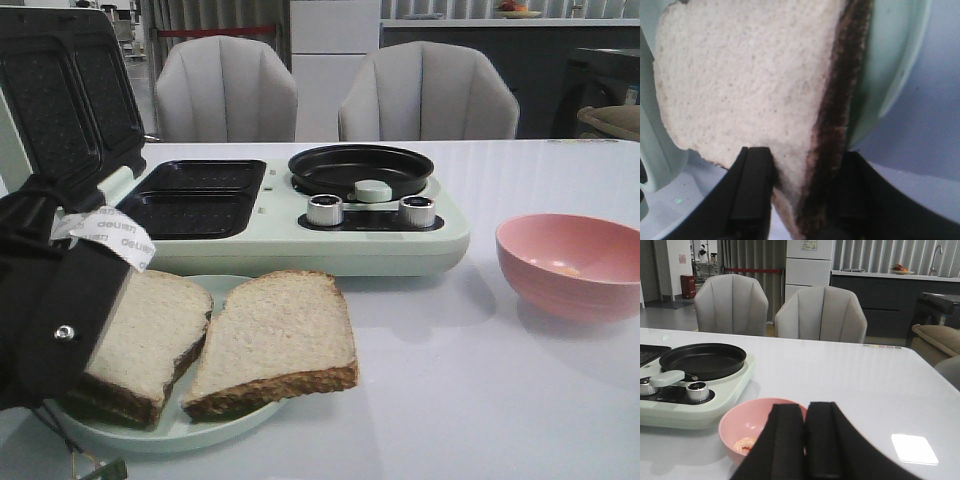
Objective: Make breakfast with bread and shrimp
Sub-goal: 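Grasp the bread slice nearest the left gripper with the left gripper, then lift the bread slice and lower it into the sandwich maker tray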
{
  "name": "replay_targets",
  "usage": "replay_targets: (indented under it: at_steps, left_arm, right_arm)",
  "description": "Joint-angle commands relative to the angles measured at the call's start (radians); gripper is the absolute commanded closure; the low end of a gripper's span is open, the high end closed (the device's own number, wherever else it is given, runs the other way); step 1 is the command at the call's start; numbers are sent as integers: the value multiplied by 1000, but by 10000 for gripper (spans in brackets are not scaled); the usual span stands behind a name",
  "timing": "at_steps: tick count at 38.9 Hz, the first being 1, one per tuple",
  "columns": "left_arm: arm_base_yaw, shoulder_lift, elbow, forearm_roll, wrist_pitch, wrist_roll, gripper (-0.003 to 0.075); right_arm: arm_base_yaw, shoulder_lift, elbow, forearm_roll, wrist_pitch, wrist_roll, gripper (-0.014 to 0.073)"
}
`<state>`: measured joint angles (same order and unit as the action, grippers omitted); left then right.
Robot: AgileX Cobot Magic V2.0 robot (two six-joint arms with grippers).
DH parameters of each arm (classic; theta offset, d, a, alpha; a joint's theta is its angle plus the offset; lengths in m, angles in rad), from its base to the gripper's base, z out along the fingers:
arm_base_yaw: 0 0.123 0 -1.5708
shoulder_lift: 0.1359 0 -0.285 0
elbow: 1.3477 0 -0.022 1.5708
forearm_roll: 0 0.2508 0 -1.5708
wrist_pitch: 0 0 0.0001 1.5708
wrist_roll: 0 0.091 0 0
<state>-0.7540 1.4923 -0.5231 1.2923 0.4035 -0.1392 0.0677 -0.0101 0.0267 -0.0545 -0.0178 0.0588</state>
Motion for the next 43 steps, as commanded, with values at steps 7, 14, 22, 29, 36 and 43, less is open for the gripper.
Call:
replay_targets:
  at_steps: [7,14,22,29,36,43]
  left_arm:
    - [5,-44,-38,23,78,-10,606]
    - [5,-128,-54,20,149,-10,606]
    - [5,-244,-54,32,119,-10,607]
    - [39,-288,-69,96,54,-10,607]
    - [141,-265,-169,100,-58,-10,607]
    - [226,-186,-303,122,-149,-10,607]
  right_arm:
    - [-5,-22,-16,-10,-85,-3,447]
    - [-5,-22,-16,-10,-85,-3,447]
    - [-5,-22,-16,-10,-85,-3,447]
    - [-5,-22,-16,-10,-85,-3,447]
    - [-5,-22,-16,-10,-85,-3,447]
    - [-5,-22,-16,-10,-85,-3,447]
